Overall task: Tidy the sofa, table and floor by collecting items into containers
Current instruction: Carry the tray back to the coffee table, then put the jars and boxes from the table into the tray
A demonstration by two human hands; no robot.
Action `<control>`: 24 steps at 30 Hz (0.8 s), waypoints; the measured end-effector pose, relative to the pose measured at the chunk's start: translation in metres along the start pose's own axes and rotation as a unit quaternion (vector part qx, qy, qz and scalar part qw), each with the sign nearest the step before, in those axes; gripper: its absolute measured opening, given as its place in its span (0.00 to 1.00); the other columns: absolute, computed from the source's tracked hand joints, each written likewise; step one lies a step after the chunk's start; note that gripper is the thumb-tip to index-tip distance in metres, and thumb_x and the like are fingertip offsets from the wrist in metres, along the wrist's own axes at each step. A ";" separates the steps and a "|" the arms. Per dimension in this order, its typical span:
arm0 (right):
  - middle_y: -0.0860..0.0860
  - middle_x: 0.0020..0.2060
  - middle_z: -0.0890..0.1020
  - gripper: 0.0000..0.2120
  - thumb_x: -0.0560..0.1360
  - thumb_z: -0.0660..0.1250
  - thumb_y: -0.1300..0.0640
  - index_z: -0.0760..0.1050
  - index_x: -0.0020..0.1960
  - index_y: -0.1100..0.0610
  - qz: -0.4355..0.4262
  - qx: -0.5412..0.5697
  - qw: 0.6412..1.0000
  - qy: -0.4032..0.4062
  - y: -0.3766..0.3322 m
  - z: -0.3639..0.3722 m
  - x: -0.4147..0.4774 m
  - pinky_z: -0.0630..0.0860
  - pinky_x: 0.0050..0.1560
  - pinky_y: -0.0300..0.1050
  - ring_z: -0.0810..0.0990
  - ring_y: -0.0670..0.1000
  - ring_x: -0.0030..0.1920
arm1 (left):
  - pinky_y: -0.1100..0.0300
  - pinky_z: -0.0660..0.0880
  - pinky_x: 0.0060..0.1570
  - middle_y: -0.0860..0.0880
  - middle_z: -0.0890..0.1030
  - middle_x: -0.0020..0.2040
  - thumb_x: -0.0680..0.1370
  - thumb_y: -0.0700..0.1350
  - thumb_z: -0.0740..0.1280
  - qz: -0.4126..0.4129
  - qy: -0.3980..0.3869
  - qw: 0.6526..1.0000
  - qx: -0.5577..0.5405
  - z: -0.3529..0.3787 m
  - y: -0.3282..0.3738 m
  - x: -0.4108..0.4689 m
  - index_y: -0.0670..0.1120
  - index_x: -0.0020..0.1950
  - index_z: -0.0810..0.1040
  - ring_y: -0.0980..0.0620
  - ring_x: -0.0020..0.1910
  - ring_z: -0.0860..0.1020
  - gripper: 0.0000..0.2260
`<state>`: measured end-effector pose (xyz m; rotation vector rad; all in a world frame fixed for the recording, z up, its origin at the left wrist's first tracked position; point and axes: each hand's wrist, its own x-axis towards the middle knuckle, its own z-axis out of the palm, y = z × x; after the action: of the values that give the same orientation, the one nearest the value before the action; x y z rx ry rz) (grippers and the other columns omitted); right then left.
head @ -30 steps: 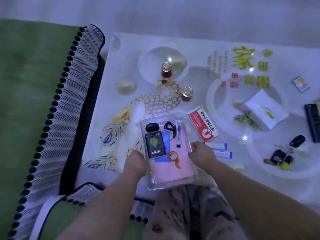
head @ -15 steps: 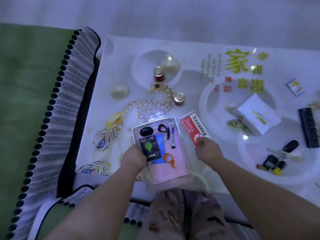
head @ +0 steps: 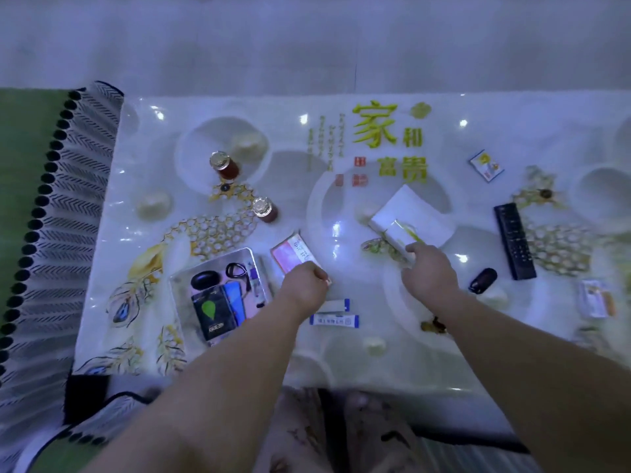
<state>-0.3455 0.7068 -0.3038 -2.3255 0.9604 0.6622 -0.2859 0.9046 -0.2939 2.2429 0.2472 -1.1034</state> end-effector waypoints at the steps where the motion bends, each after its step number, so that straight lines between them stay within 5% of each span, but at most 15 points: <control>1: 0.57 0.65 0.71 0.25 0.73 0.63 0.63 0.67 0.69 0.56 -0.003 -0.010 1.000 0.013 0.005 -0.004 0.007 0.70 0.63 0.53 0.69 0.59 0.66 | 0.54 0.77 0.47 0.42 0.82 0.51 0.75 0.38 0.63 -0.003 -0.007 1.000 -0.009 0.006 0.005 0.003 0.50 0.39 0.73 0.41 0.52 0.81 0.07; 9: 0.56 0.77 0.50 0.46 0.71 0.72 0.52 0.45 0.77 0.57 -0.010 -0.086 0.996 0.013 0.025 -0.005 0.064 0.61 0.70 0.55 0.50 0.56 0.77 | 0.49 0.78 0.56 0.43 0.82 0.52 0.75 0.38 0.61 -0.015 -0.015 1.000 -0.010 0.040 0.023 0.027 0.52 0.37 0.72 0.41 0.51 0.81 0.10; 16: 0.59 0.66 0.65 0.45 0.66 0.75 0.50 0.54 0.73 0.61 -0.008 -0.140 0.988 0.066 0.025 0.010 0.082 0.69 0.58 0.54 0.65 0.61 0.65 | 0.52 0.78 0.51 0.42 0.81 0.52 0.76 0.37 0.61 -0.029 -0.005 0.999 -0.015 0.044 0.015 0.037 0.52 0.39 0.72 0.40 0.51 0.81 0.11; 24: 0.57 0.65 0.66 0.44 0.63 0.76 0.54 0.57 0.71 0.59 0.022 -0.078 0.996 0.043 0.024 0.019 0.068 0.70 0.58 0.54 0.65 0.61 0.64 | 0.51 0.78 0.55 0.44 0.81 0.53 0.76 0.39 0.61 -0.032 0.024 0.999 0.002 0.034 -0.001 0.034 0.51 0.43 0.73 0.43 0.52 0.80 0.07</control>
<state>-0.3249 0.6715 -0.3658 -2.4930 1.0341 0.6809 -0.2868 0.8808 -0.3363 2.2816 0.3383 -1.0837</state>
